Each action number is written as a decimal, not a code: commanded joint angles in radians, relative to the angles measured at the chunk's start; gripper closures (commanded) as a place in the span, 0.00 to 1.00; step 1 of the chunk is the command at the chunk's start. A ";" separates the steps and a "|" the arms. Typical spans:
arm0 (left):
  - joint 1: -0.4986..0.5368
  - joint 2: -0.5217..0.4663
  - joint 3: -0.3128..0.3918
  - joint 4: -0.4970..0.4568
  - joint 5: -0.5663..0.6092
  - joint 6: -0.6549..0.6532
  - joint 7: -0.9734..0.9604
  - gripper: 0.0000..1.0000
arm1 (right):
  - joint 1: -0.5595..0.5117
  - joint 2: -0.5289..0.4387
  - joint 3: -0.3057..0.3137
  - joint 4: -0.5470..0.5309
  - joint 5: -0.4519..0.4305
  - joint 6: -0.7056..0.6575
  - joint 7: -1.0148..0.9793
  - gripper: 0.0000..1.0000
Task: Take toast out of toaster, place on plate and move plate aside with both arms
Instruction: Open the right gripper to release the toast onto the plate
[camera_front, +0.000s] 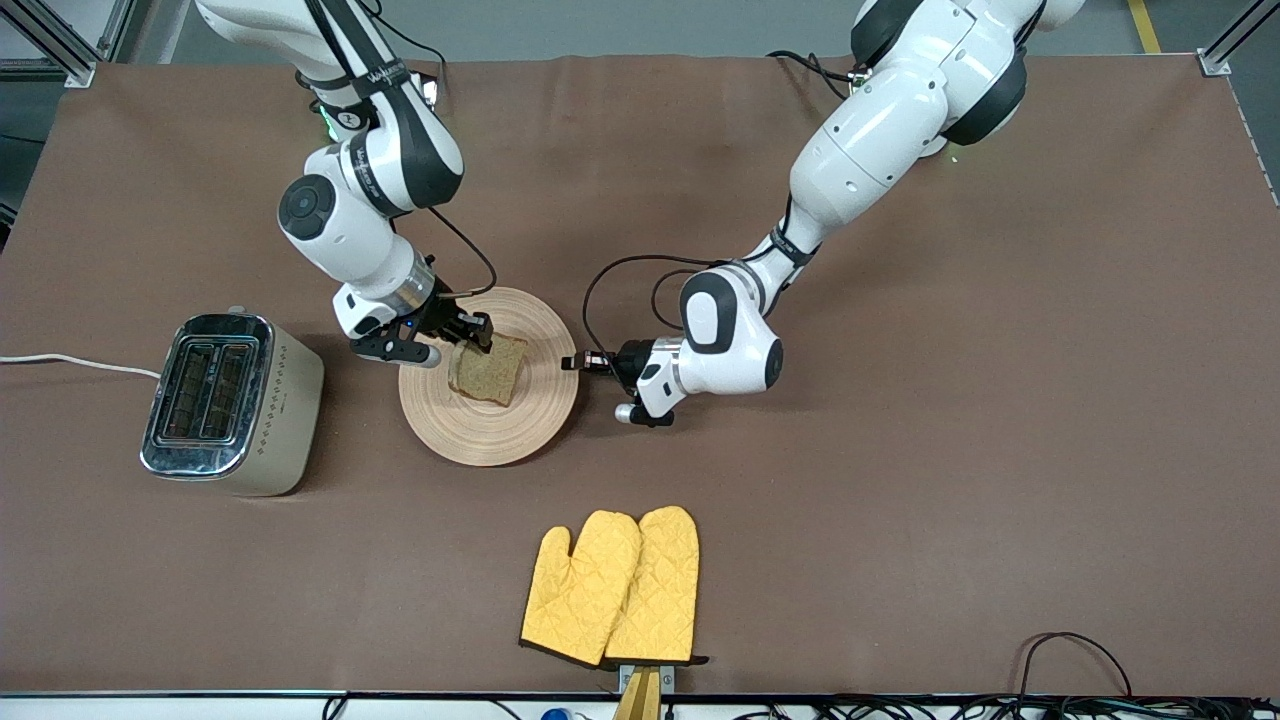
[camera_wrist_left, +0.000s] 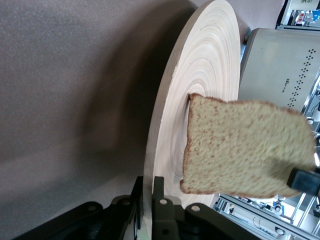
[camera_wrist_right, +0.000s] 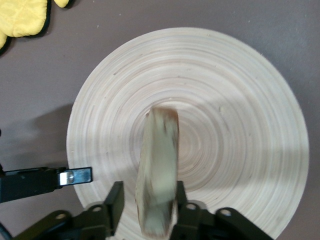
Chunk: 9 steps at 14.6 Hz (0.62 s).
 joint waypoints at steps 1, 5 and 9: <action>-0.013 0.009 0.010 0.011 -0.013 0.017 0.019 0.99 | -0.085 -0.011 0.002 -0.044 0.026 0.012 -0.156 0.00; -0.011 0.002 0.010 0.009 -0.002 0.017 0.017 0.99 | -0.156 -0.062 -0.004 -0.064 0.023 -0.089 -0.256 0.00; 0.058 -0.061 0.013 -0.038 0.033 0.008 0.023 1.00 | -0.214 -0.198 -0.017 -0.035 -0.098 -0.239 -0.272 0.00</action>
